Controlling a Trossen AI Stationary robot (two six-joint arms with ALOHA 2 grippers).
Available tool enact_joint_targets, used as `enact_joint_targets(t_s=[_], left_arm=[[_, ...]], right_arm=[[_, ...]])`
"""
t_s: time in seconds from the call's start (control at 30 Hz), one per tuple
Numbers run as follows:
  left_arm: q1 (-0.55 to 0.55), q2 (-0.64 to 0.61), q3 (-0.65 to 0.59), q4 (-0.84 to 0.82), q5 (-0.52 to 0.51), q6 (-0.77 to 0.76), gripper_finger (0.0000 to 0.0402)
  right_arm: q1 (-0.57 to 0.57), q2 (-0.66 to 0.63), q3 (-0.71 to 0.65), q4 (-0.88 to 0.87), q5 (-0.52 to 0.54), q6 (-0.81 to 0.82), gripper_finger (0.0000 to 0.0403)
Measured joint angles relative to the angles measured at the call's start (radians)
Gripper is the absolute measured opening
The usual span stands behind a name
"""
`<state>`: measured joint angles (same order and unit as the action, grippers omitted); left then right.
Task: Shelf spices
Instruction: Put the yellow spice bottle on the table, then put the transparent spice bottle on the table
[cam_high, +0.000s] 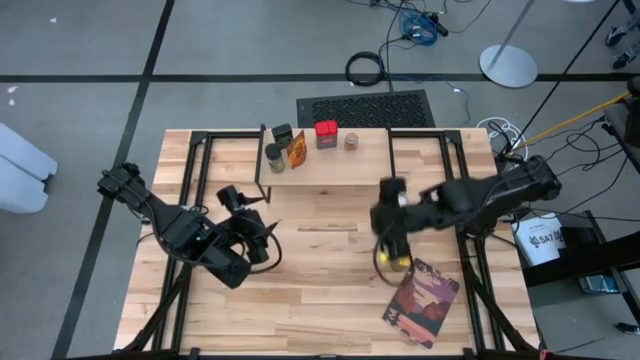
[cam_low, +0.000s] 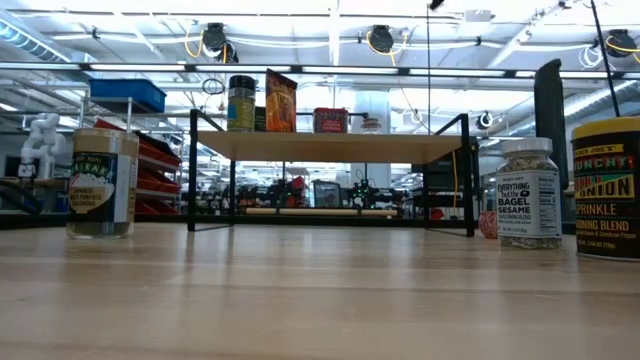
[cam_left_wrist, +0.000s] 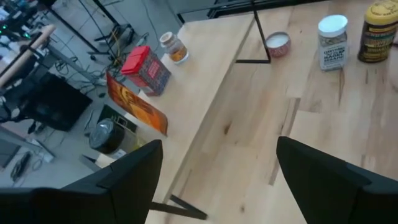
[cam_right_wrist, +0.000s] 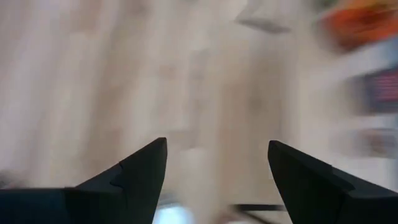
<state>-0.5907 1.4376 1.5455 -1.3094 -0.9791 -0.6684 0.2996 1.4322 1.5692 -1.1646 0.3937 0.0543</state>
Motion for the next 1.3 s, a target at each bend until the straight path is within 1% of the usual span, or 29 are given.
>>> enact_joint_targets(t_s=[0.07, 0.13, 0.23, 0.37, 0.43, 0.57, 0.67, 0.83, 0.93, 1.1, 1.23, 1.3], left_arm=[[0.01, 0.0, 0.0, 0.004, -0.001, 0.004, 0.0324], [0.016, 0.0, 0.0, 0.011, -0.002, 0.004, 0.0324], [0.023, 0.0, 0.0, 0.024, -0.004, 0.029, 0.0324], [0.032, 0.0, 0.0, 0.023, -0.032, 0.031, 0.0324], [0.04, 0.0, 0.0, 0.023, -0.034, 0.039, 0.0324], [0.055, 0.0, 0.0, 0.058, -0.035, 0.081, 0.0324], [0.073, 0.0, 0.0, 0.089, -0.035, 0.129, 0.0324], [0.106, 0.0, 0.0, 0.11, -0.032, 0.156, 0.0324], [0.128, 0.0, 0.0, 0.119, -0.031, 0.177, 0.0324], [0.161, 0.0, 0.0, 0.126, -0.027, 0.19, 0.0324], [0.177, 0.0, 0.0, 0.126, -0.02, 0.209, 0.0324], [0.187, 0.0, 0.0, 0.125, -0.02, 0.215, 0.0324]], right_arm=[[-0.061, 0.0, 0.063, -0.017, 0.026, -0.054, 0.0267], [-0.138, 0.0, 0.116, -0.014, 0.002, -0.114, 0.0267], [-0.272, 0.0, 0.169, -0.014, -0.089, -0.222, 0.0267], [-0.478, 0.0, 0.191, -0.007, -0.286, -0.354, 0.0267], [-0.571, 0.0, 0.191, 0.011, -0.36, -0.401, 0.0267], [-0.726, 0.021, 0.192, 0.076, -0.444, -0.441, 0.0267], [-0.811, 0.051, 0.192, 0.134, -0.505, -0.457, 0.0267], [-0.91, 0.129, 0.192, 0.149, -0.606, -0.54, 0.0267], [-0.947, 0.189, 0.192, 0.15, -0.638, -0.577, 0.0267], [-0.97, 0.276, 0.191, 0.15, -0.656, -0.602, 0.0268], [-0.97, 0.316, 0.191, 0.151, -0.669, -0.594, 0.0268], [-0.966, 0.331, 0.191, 0.149, -0.701, -0.593, 0.0268]])
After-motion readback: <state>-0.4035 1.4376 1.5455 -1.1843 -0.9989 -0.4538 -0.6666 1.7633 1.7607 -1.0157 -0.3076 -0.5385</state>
